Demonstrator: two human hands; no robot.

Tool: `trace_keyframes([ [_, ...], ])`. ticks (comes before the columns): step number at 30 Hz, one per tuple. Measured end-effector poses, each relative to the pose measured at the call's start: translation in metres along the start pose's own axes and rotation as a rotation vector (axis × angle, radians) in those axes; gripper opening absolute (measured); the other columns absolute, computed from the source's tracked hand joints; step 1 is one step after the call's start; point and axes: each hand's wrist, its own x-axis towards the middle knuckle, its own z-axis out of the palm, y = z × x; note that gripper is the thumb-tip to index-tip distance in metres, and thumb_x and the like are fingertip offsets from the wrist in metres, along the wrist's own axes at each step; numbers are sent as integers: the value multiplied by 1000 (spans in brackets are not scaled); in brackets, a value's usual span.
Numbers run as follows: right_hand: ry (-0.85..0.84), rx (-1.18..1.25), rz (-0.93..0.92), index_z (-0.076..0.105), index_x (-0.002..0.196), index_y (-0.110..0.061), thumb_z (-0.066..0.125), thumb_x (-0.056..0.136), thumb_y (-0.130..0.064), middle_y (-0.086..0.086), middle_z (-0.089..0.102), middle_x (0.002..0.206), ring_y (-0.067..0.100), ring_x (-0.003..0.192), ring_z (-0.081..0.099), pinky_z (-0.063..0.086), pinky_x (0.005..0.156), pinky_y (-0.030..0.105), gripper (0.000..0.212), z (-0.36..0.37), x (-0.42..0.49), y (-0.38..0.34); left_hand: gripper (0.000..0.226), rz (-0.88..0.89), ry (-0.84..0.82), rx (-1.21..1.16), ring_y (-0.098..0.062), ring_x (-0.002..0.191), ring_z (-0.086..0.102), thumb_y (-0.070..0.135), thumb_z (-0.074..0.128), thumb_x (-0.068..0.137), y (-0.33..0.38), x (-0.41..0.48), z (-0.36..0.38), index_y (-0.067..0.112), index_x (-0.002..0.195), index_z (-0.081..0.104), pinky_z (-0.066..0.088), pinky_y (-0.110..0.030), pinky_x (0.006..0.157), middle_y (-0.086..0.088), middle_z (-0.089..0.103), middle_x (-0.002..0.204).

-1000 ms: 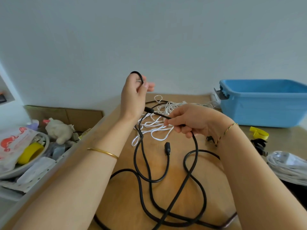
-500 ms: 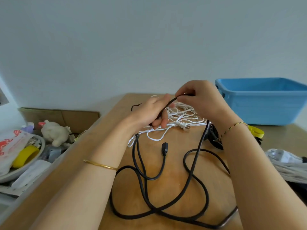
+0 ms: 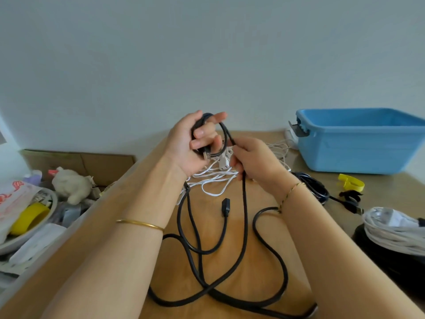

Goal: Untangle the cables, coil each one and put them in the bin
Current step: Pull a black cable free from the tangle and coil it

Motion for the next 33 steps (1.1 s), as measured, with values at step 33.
trace_keyframes([
  [33, 124, -466, -379, 72, 90, -14, 68, 83, -12, -5, 58, 68, 8, 61, 51, 41, 58, 17, 8, -53, -11, -27, 49, -87, -107, 1202, -11, 38, 20, 38, 33, 102, 0, -7, 1, 1, 104, 65, 18, -21, 37, 1, 28, 46],
])
